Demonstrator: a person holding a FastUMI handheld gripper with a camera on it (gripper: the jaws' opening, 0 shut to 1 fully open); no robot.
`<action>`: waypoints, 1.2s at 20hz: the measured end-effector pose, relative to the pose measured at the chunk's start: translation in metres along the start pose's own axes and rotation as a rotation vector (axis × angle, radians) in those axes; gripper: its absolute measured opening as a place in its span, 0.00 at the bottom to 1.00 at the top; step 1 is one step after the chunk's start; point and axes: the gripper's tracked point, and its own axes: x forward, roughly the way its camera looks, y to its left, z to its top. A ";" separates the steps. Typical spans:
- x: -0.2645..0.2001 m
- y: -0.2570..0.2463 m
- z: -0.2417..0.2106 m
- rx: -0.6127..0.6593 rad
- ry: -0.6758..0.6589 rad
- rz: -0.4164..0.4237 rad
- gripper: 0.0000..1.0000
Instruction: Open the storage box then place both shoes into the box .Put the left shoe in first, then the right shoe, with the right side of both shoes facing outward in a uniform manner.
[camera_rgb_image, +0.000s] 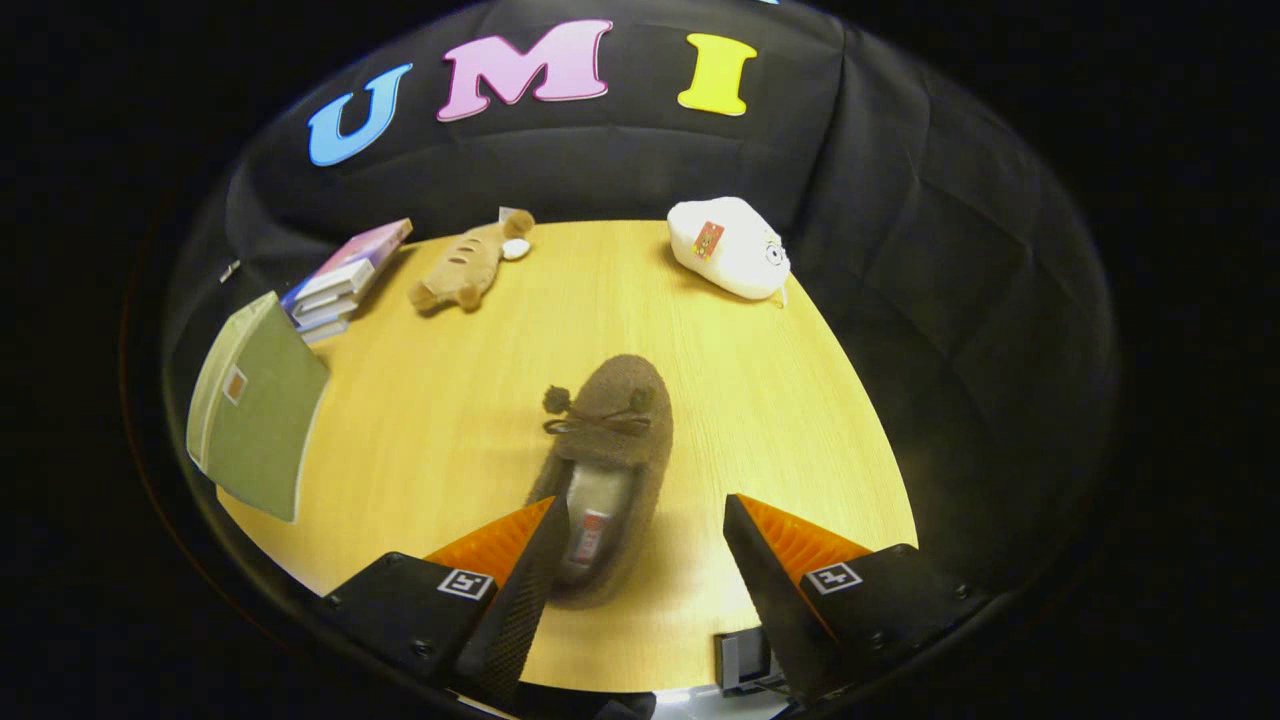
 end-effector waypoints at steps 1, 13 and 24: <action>0.012 -0.003 -0.002 -0.006 0.006 -0.004 0.96; 0.089 -0.007 0.012 -0.030 0.009 -0.058 0.29; -0.004 0.022 0.082 0.030 -0.139 -0.015 0.08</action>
